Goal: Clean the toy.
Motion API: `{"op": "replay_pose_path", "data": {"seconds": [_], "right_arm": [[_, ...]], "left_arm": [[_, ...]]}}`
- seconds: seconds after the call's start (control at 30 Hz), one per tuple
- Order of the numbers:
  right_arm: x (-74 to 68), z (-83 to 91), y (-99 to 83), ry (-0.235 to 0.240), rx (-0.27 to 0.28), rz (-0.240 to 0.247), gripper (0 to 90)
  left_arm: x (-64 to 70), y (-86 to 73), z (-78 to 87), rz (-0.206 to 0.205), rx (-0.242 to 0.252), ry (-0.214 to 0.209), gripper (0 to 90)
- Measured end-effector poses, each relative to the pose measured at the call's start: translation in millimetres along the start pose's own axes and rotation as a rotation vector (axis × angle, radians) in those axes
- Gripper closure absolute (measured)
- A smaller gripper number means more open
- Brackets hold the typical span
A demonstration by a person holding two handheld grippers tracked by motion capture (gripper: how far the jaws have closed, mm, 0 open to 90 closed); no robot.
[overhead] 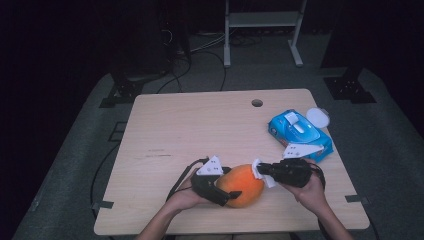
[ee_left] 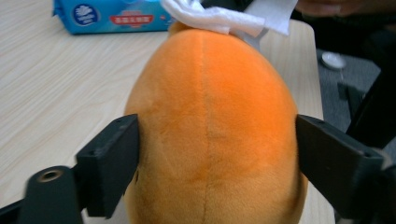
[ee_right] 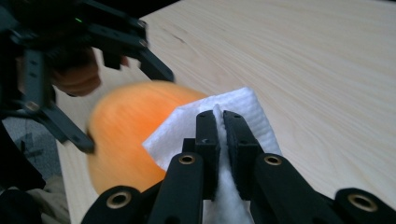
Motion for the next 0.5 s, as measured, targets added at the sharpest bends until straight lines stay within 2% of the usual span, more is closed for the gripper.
{"op": "replay_pose_path", "data": {"seconds": [0.1,0.17,0.23,0.3,0.37,0.47,0.5], "right_arm": [[-14.5,-1.4,7.4,0.008,0.012,0.047,84.2],[-14.8,-2.8,8.4,-0.006,0.004,0.064,84.2],[-6.8,-3.0,5.6,-0.004,0.008,0.035,84.2],[7.9,-2.5,-1.5,-0.02,-0.001,-0.002,84.2],[19.5,-0.2,-8.9,-0.012,-0.004,-0.055,84.2],[22.3,1.3,-11.0,-0.014,-0.006,-0.065,84.2],[16.0,0.9,-7.1,-0.005,-0.003,-0.056,84.3]], "left_arm": [[7.9,0.3,-2.3,-0.07,-0.016,0.008,20.6],[8.2,0.0,-2.0,-0.08,-0.017,0.015,21.1],[7.3,-1.1,-1.0,-0.077,-0.008,0.006,21.5],[6.9,-1.5,-0.4,-0.075,-0.004,0.003,21.5],[7.5,-0.6,-0.1,-0.072,0.005,-0.01,21.1],[10.5,0.9,-1.5,-0.07,0.016,-0.035,20.5],[11.6,1.3,-2.6,-0.08,0.01,-0.033,20.4]]}}
Point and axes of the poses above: each handheld gripper's, and its own axes: z roughly backward along the jaws, y roughly out of its top, x roughly to its right, the point moved 10 cm from there along -z, roughly forward along the jaws, and after that the axes turned 9 degrees about -x, right-handed, at the moved point
